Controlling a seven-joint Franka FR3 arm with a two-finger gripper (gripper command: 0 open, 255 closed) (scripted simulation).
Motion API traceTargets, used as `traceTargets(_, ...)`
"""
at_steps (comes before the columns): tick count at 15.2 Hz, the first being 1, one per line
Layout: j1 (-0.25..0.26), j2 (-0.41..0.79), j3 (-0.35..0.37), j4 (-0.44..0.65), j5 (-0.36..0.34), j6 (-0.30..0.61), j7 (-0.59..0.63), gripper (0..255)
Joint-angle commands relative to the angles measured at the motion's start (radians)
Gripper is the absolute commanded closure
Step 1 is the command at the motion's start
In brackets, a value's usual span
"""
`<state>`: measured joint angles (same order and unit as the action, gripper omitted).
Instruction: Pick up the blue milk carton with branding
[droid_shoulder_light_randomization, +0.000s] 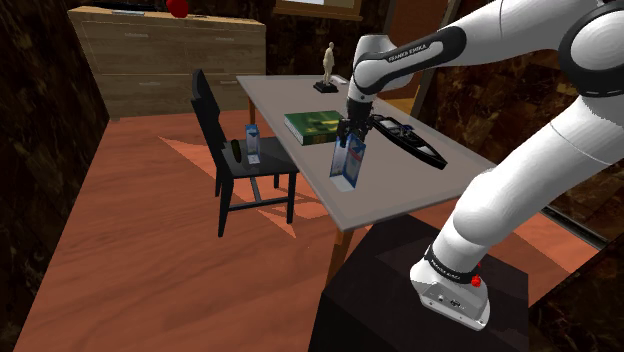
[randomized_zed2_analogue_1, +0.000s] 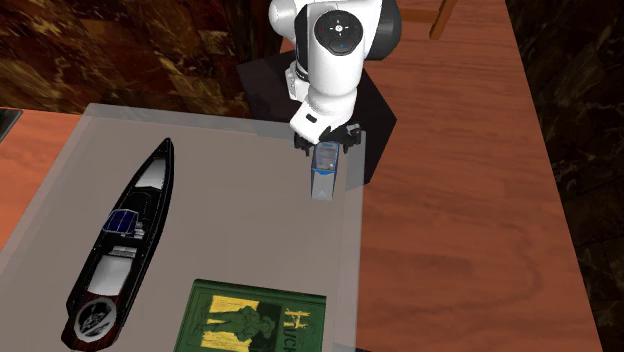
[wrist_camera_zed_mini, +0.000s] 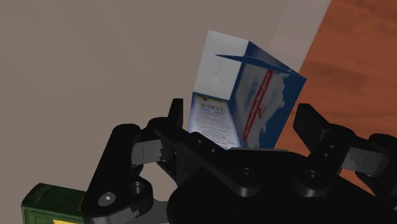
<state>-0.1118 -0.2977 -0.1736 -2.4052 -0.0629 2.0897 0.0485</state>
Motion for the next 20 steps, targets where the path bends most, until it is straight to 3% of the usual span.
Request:
traceTargets(1,0.0,0.014,-0.002,-0.015,0.001,0.029,-0.001,0)
traceTargets(4,0.0,0.024,-0.003,-0.028,0.002,0.052,-0.002,0)
traceTargets(5,0.001,0.021,-0.002,-0.029,0.002,0.05,0.0,255)
traceTargets(14,0.0,0.024,-0.003,-0.028,0.002,0.052,-0.002,255)
traceTargets(20,0.0,-0.011,0.001,0.024,0.0,-0.034,0.001,255)
